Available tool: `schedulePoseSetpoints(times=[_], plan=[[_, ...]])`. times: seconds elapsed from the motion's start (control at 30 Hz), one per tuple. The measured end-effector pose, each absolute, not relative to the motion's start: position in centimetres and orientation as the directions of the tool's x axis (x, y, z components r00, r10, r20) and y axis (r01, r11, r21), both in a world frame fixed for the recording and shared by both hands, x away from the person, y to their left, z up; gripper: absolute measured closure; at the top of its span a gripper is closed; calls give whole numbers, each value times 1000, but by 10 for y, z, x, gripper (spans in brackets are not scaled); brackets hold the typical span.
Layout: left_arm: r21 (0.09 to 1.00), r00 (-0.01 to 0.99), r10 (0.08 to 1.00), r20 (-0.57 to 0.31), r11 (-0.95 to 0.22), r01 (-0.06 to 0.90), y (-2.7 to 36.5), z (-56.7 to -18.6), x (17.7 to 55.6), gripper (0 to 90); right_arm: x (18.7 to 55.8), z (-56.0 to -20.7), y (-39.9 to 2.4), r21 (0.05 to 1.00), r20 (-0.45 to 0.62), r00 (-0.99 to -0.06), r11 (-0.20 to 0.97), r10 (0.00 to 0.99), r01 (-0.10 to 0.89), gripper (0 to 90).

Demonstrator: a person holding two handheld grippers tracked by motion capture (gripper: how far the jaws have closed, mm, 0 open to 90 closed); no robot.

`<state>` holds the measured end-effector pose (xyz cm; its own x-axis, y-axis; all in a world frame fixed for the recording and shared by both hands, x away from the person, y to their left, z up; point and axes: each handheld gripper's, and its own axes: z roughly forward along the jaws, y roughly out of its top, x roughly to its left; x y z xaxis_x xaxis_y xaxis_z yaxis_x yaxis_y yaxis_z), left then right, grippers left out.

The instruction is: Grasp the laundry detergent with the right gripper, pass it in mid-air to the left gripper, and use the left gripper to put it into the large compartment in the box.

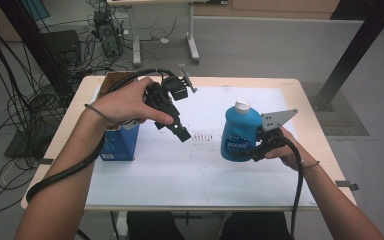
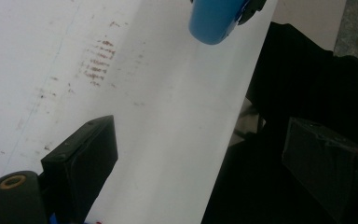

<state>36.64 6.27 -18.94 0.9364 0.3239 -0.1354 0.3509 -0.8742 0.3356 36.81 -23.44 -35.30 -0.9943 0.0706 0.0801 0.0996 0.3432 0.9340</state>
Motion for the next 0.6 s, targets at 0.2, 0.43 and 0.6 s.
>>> schedulePoseSetpoints(times=[0.2, 0.43, 0.6], plan=[[338, 948, 302, -103, -885, 319, 58, -181, 363, 105, 365, -348, -225, 930, 71, -997, 359, 35, 78, 403], [335, 958, 276, -76, -898, 285, 51, -174, 361, 107, 364, -343, -220, 929, 70, -997, 362, 17, 71, 402], [329, 964, 258, -66, -906, 265, 45, -171, 360, 107, 363, -340, -214, 928, 61, -998, 369, 2, 57, 402]])
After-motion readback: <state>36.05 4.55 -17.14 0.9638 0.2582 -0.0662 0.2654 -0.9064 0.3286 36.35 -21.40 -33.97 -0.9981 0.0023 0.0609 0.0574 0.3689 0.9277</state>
